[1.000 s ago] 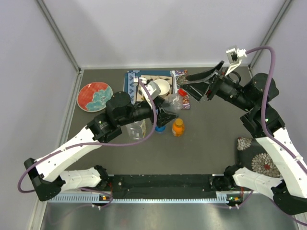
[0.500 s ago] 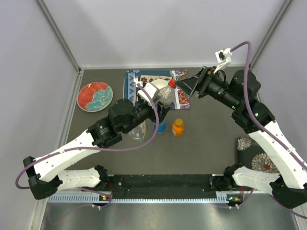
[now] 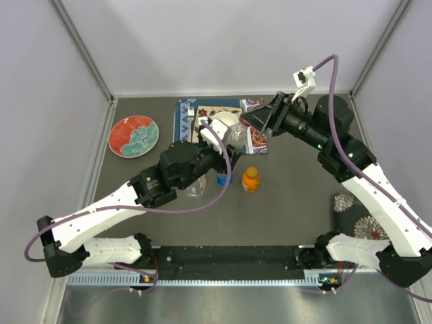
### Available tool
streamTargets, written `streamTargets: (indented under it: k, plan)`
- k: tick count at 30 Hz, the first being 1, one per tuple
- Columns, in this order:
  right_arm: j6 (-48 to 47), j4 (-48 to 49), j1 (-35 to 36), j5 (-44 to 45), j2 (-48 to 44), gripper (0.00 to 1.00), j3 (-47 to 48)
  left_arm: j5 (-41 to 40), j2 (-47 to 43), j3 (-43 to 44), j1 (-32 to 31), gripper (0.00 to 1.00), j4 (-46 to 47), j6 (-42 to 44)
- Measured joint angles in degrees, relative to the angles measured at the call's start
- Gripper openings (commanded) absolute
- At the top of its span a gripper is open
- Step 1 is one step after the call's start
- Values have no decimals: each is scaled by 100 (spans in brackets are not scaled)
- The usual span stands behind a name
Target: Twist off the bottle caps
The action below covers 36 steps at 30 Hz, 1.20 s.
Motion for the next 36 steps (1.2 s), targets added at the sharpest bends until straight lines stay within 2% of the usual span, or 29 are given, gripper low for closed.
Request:
streamTargets:
  k: [2,5,6,9,15,18,21,27,30,36]
  plan:
    - [17,24,22,-17,46,50,0,-2,13,0,-4,26,0,0]
    - [28,44,46,-66,94,33,0,-17,22,0,-7,26,-24,0]
    - [24,63,52,-92,101,21,0,-20,22,0,-7,26,-35,0]
    - [39,98,72,-125,101,0,-4,-42,35,0,-7,26,-31,0]
    - [-90,107,72,-197,83,0,-11,55,33,0,0,25,-44,-2]
    - [-365,68,68,-400,11,0,-11,417,-22,0,66,26,-103,-35]
    - [-693,63,61,-769,-116,0,-2,1307,-149,4,304,29,-164,-181]
    - [-1552,229,37,-2046,-369,0,81,4531,-214,48,1311,30,107,-1126]
    - [-1759,483,15,-2769,-463,0,83,5998,-144,39,1637,29,616,-1858]
    - [-1792,1198,-20,-4214,-479,0,118,7715,138,-46,1786,29,2050,-3364]
